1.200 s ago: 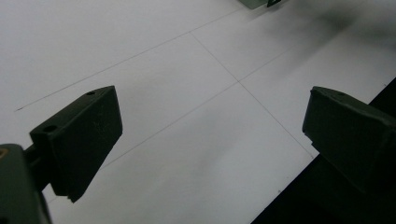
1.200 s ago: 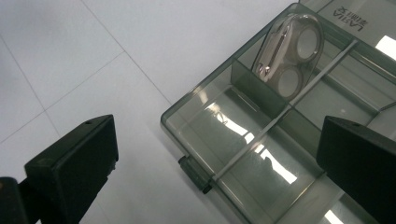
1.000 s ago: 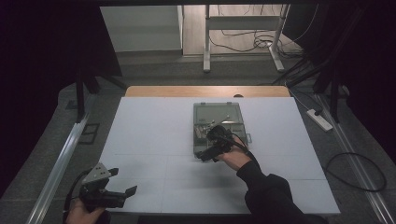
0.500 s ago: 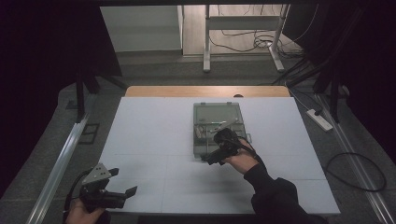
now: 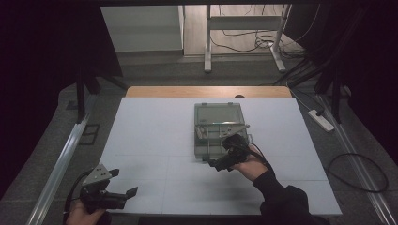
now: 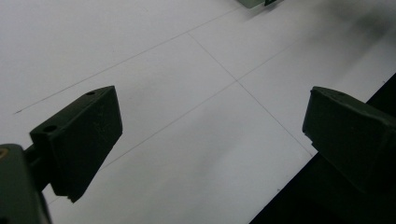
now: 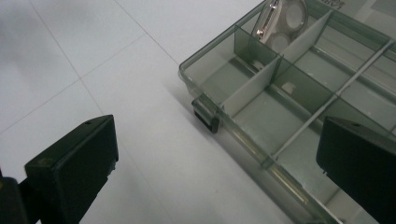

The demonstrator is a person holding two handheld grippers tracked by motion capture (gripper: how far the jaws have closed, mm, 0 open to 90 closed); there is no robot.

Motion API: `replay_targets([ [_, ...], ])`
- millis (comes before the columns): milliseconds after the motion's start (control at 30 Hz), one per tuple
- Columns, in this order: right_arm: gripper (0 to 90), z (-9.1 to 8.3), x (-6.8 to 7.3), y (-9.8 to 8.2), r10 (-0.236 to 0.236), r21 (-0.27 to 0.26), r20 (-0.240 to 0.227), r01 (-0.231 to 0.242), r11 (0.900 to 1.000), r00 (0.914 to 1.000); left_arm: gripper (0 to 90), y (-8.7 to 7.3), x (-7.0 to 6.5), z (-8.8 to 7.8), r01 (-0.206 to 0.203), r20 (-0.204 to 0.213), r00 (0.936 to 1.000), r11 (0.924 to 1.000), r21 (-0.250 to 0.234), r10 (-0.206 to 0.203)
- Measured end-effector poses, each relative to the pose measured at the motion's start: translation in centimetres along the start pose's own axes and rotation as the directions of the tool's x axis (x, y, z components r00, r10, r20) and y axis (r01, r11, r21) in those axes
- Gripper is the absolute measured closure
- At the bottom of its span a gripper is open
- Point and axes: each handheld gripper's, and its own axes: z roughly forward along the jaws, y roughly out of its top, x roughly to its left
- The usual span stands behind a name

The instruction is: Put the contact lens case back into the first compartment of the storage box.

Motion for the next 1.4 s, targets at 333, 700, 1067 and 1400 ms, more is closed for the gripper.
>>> replay_targets([
  [333,0.0,-1.3,0.1,-1.1,-0.003,-0.007,0.011,0.003,1.000,0.9999,4.7,0.0,0.0,0.0,0.002,0.000,1.0000,1.0000,0.000,-0.002],
  [700,0.0,-2.4,0.1,-2.3,0.000,-0.004,0.010,0.000,1.000,0.9999,4.7,0.0,0.0,0.0,0.004,-0.001,1.0000,1.0000,0.000,-0.004],
  [1067,0.0,-3.3,-0.1,-3.9,-0.010,0.014,0.041,0.009,1.000,0.9991,4.7,0.0,0.0,0.0,0.005,-0.002,1.0000,1.0000,0.001,-0.005],
  [1400,0.0,-4.7,-0.4,-5.0,0.010,-0.003,0.053,-0.010,1.000,0.9986,4.7,0.0,0.0,0.0,0.005,-0.002,1.0000,1.0000,0.001,-0.005],
])
